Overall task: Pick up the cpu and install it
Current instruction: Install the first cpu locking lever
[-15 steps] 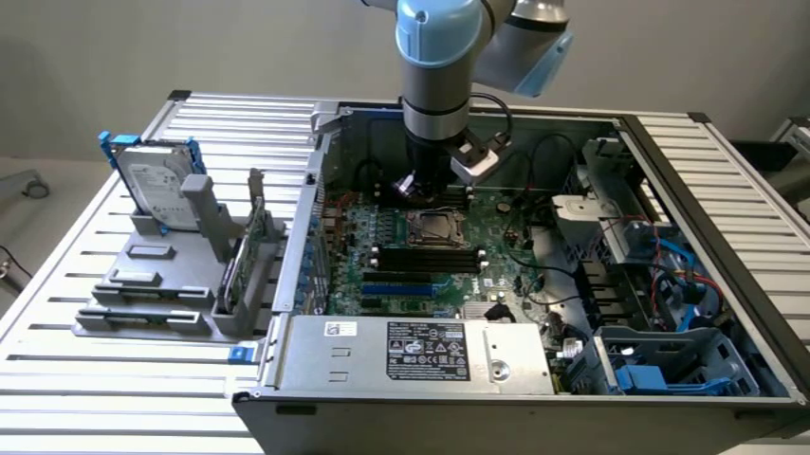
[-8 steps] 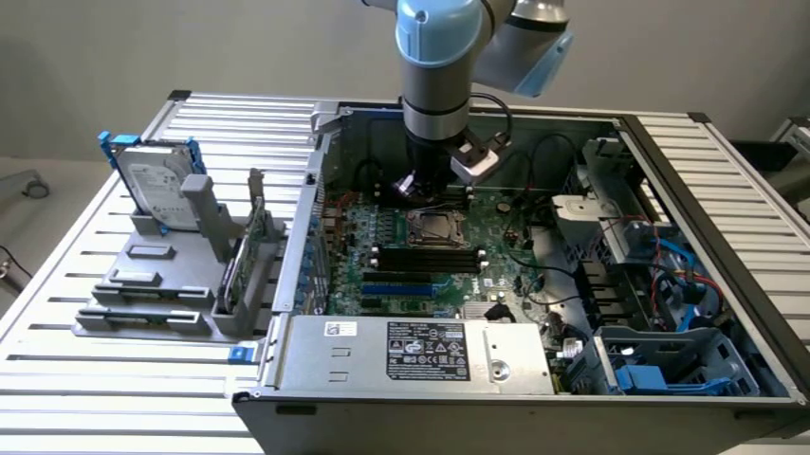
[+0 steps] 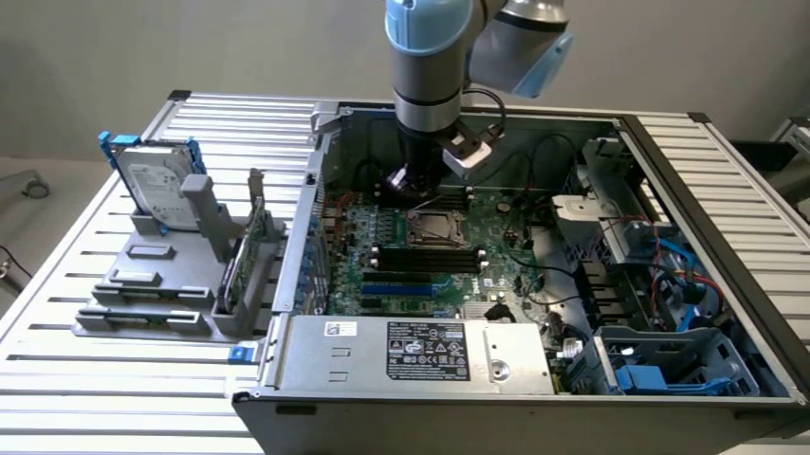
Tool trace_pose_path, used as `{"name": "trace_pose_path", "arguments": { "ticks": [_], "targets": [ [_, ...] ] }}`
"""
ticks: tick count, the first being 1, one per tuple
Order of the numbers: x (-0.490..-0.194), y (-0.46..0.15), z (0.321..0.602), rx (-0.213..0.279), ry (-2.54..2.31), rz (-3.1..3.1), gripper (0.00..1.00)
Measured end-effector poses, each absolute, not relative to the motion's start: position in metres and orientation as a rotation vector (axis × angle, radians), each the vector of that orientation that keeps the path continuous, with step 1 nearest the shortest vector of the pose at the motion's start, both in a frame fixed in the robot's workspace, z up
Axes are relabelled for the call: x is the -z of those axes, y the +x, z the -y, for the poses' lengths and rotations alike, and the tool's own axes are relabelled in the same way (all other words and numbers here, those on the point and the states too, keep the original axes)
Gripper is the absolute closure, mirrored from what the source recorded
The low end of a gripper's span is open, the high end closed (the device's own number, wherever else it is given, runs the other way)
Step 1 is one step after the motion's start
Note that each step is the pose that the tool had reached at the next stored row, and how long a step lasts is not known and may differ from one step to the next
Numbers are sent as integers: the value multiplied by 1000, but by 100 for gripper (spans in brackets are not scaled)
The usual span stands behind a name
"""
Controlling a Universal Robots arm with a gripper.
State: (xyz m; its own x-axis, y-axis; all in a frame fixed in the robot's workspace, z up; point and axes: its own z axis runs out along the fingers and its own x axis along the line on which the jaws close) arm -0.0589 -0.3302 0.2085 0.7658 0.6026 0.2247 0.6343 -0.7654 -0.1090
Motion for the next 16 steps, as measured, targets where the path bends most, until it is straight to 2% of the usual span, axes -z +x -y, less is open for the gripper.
{"name": "trace_pose_path", "arguments": {
  "ticks": [12, 16],
  "targets": [
    [-209, -81, 331, 265, -2782, 984, 89],
    [-208, -81, 331, 285, -2786, 987, 89]
  ]
}}
